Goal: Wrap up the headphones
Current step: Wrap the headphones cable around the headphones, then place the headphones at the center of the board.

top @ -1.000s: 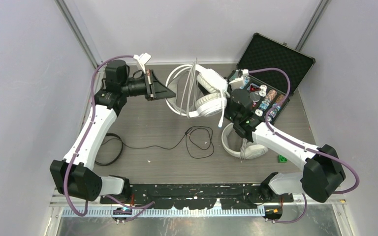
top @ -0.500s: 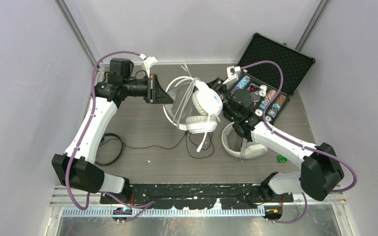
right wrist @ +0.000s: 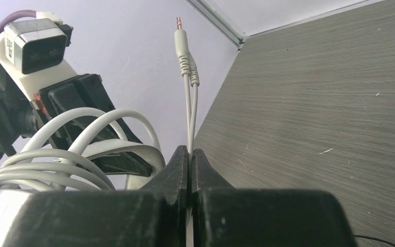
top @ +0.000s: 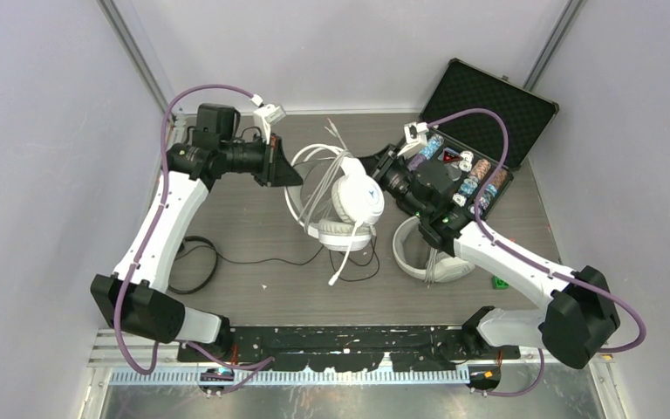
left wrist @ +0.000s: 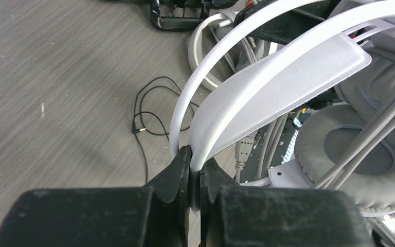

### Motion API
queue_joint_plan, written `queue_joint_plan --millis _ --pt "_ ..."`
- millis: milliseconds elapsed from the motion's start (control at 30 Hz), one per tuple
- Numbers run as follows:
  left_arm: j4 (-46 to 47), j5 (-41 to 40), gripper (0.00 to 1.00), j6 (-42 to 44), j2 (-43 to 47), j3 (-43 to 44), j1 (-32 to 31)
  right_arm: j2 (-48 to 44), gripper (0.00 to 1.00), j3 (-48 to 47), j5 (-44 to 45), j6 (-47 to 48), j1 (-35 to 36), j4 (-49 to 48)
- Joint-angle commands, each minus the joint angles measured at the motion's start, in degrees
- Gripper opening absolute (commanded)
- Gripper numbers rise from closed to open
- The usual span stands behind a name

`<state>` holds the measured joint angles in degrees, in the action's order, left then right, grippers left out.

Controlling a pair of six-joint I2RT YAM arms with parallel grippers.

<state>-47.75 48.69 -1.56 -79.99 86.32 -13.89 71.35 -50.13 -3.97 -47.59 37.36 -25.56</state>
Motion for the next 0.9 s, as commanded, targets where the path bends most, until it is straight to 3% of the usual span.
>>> queue_joint_plan --millis 0,233,400,533,667,867 --pt "-0.33 -4.61 0.0 4.74 2.52 -0.75 0.53 -3.71 0.0 -1.92 2.29 2.87 -0.81 -4.07" --pt "-7.73 -15.3 0.0 11.69 0.11 3.4 0.53 -5.06 0.0 -1.57 8.31 6.69 -0.84 0.33" --pt "-8.26 -18.71 0.0 14.2 -0.06 2.99 0.27 -3.58 0.0 -1.96 6.06 7.08 -0.81 -0.45" --pt "-7.7 -20.01 0.0 15.85 -0.94 2.03 0.0 0.77 0.0 -2.78 2.48 7.03 -0.8 -1.07" --pt "-6.02 -26.29 0.0 19.31 -3.09 -0.58 0.0 5.32 0.0 -3.86 1.58 6.55 -0.8 -1.93" --pt "-5.07 -33.69 0.0 29.56 -9.48 -2.43 0.18 16.29 0.0 -5.55 0.98 5.71 -0.81 -4.94"
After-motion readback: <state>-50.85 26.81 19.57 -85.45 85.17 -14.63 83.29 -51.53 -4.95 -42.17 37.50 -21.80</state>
